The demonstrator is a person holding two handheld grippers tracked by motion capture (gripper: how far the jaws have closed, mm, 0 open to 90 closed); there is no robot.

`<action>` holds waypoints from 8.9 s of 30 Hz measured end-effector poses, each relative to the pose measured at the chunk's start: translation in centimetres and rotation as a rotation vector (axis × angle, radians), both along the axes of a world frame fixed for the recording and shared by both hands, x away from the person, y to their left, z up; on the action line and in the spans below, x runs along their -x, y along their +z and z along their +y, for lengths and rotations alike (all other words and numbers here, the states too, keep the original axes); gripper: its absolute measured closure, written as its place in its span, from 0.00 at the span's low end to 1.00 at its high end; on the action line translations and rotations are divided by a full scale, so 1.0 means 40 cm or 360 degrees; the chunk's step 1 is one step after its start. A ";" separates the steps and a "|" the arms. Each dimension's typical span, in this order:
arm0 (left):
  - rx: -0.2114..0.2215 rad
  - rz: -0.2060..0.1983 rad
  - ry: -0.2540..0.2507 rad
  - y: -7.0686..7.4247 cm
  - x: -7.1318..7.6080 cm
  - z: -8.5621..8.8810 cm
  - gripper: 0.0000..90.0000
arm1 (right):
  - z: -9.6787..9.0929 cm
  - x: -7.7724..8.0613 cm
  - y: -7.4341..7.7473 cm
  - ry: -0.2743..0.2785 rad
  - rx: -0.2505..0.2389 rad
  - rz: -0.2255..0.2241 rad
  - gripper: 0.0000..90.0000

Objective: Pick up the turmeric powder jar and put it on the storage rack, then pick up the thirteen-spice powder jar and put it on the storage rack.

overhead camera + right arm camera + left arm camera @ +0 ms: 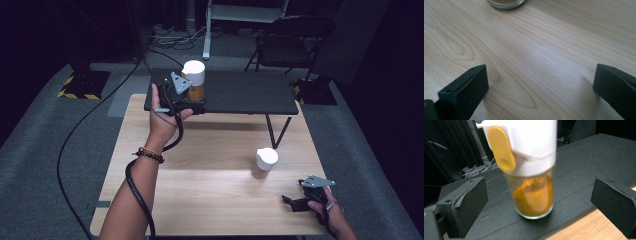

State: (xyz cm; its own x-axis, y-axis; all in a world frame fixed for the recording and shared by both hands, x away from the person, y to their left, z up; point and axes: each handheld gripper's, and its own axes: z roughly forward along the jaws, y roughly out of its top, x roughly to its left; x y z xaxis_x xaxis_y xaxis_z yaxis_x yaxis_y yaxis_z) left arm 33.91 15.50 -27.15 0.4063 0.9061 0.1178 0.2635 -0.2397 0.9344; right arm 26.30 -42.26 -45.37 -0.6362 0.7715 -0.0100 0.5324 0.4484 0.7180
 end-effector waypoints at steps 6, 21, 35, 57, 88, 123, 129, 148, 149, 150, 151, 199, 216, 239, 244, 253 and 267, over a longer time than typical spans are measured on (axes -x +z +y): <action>-0.0029 -0.0014 -0.0045 -0.014 0.025 0.001 0.01 | 0.000 0.000 0.000 0.0001 0.0000 -0.0001 0.00; -0.0202 -0.0089 -0.0162 -0.068 0.125 -0.028 0.01 | 0.000 0.000 0.000 0.0001 0.0000 -0.0001 0.00; -0.0312 -0.0061 -0.0246 -0.141 0.180 -0.039 0.01 | 0.000 0.000 0.000 0.0001 -0.0001 -0.0001 0.00; -0.0397 0.0095 -0.0275 -0.301 0.240 -0.031 0.02 | -0.002 -0.001 0.000 0.0008 -0.0001 0.0000 0.00; -0.0519 0.0415 -0.0124 -0.434 0.258 0.034 0.02 | -0.003 -0.001 0.000 0.0010 -0.0001 0.0000 0.00; -0.0162 0.0747 -0.0140 -0.452 0.195 0.194 0.00 | -0.004 -0.003 0.000 0.0015 0.0000 0.0000 0.00; -0.0162 0.0747 -0.0137 -0.451 0.195 0.193 0.00 | -0.004 -0.002 0.000 0.0015 -0.0001 0.0000 0.00; -0.0165 0.0747 -0.0141 -0.451 0.194 0.193 0.00 | -0.005 -0.003 0.000 0.0020 0.0001 -0.0001 0.00; -0.0165 0.0747 -0.0141 -0.451 0.194 0.193 0.00 | -0.005 -0.003 0.000 0.0021 0.0002 -0.0002 0.00; -0.0166 0.0747 -0.0141 -0.451 0.194 0.193 0.00 | -0.006 -0.003 0.000 0.0027 0.0000 -0.0002 0.01; -0.0166 0.0747 -0.0141 -0.451 0.194 0.193 0.01 | -0.006 -0.003 0.000 0.0027 0.0000 -0.0002 0.01; -0.0160 0.0748 -0.0142 -0.452 0.193 0.192 0.00 | 0.043 0.075 0.036 -0.0116 -0.0237 -0.0290 0.02; -0.0157 0.0747 -0.0140 -0.452 0.194 0.191 0.01 | 0.100 0.034 0.038 -0.0078 -0.0262 -0.0290 0.02; -0.0160 0.0746 -0.0140 -0.452 0.193 0.191 0.01 | 0.141 -0.016 0.027 -0.0056 -0.0229 -0.0278 0.02; -0.0164 0.0746 -0.0140 -0.452 0.193 0.189 0.00 | 0.150 -0.035 0.026 -0.0032 -0.0237 -0.0270 0.02; -0.0162 0.0745 -0.0140 -0.452 0.193 0.189 0.01 | 0.175 -0.080 0.020 0.0000 -0.0318 -0.0232 0.02; -0.0162 0.0745 -0.0142 -0.452 0.193 0.189 0.00 | 0.187 -0.090 -0.018 -0.0084 -0.0455 -0.0275 0.29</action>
State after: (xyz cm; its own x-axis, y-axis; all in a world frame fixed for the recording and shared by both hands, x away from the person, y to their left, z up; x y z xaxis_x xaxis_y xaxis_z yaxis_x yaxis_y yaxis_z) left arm 26.20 23.08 -45.23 0.5126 0.8585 -0.0099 0.6243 -0.3647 0.6908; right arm 29.90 -34.78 -46.08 -0.6032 0.7904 0.1072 0.4087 0.1908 0.8925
